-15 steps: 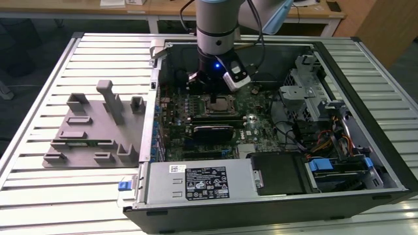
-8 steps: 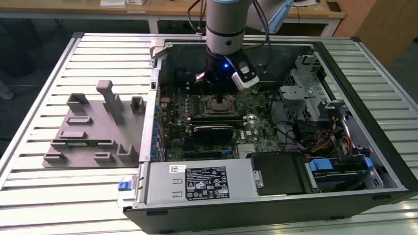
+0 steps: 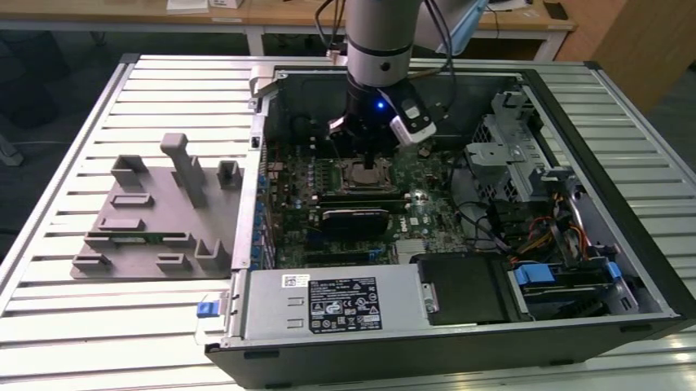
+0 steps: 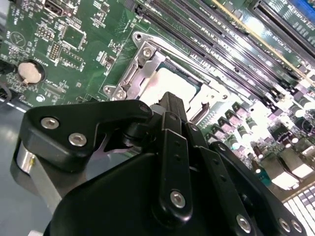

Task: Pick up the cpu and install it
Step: 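Close the cpu cover, then install the first cpu locking lever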

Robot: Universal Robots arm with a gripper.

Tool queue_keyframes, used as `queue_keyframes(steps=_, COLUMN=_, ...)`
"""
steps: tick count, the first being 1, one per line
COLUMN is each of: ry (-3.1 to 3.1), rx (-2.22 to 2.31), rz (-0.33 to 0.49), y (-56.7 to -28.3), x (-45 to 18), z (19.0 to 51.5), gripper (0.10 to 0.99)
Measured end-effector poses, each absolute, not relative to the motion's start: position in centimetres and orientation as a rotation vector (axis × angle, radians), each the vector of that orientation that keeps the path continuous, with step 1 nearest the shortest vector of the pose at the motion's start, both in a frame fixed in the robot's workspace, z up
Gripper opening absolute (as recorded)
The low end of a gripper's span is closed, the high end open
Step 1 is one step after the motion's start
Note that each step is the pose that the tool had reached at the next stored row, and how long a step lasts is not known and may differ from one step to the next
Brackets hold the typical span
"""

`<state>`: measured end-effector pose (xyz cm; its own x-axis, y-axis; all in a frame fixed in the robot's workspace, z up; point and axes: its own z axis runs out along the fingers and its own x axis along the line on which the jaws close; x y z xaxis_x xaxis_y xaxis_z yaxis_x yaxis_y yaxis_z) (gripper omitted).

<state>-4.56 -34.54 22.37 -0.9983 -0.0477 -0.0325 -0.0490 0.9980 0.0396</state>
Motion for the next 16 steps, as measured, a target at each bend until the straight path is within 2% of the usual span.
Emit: queue_keyframes(steps=16, ry=3.108, rx=-0.075, rz=0.062, y=-34.54, x=-4.62, z=22.69, gripper=0.106)
